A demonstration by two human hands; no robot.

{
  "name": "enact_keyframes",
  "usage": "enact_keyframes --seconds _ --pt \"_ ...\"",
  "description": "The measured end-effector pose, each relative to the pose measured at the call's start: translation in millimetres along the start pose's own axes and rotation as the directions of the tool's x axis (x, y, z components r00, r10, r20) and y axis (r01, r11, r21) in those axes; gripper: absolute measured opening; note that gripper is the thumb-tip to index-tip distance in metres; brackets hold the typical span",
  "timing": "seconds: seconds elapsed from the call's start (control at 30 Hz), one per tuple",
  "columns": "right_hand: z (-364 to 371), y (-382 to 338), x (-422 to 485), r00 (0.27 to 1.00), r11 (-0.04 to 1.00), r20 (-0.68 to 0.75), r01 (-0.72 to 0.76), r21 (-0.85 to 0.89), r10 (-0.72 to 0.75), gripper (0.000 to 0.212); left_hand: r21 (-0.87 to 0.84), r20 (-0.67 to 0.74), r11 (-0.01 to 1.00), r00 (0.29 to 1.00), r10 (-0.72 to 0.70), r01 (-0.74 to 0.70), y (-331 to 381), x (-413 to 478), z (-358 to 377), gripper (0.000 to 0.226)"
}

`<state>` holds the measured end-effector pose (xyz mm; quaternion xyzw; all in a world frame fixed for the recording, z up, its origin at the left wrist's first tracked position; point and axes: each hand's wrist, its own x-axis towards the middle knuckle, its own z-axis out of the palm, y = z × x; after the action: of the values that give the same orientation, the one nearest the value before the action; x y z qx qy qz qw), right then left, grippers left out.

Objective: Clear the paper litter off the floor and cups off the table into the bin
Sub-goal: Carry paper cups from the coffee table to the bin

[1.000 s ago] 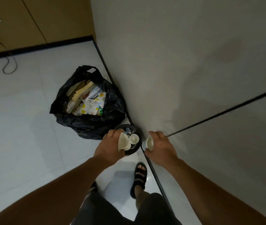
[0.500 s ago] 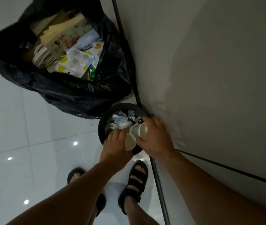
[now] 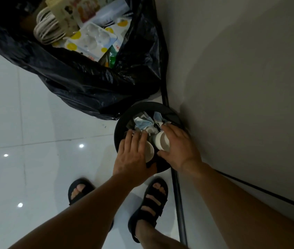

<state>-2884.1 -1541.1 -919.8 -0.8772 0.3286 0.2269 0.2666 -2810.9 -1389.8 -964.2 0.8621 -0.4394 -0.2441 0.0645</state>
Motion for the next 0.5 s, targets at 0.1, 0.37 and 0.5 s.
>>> enact_keyframes --seconds 0.1,0.37,0.5 --pt "5.1 -0.2 -1.1 1.0 0.999 -0.003 0.014 -0.047 -0.014 0.095 0.028 0.034 1.0 0.999 0.003 -0.004 -1.9 2.1 4.0 0.107" --pt "-45.9 -41.5 -53.9 0.998 0.991 -0.048 0.037 -0.127 -0.043 0.091 -0.011 0.012 0.993 0.993 -0.114 0.114 -15.4 -33.4 -87.6 0.094" --pt "-101.2 -99.2 -101.4 0.995 0.988 -0.056 0.08 -0.131 -0.088 0.085 0.009 -0.007 0.984 0.984 -0.18 0.18 -27.3 -72.7 -182.5 0.091"
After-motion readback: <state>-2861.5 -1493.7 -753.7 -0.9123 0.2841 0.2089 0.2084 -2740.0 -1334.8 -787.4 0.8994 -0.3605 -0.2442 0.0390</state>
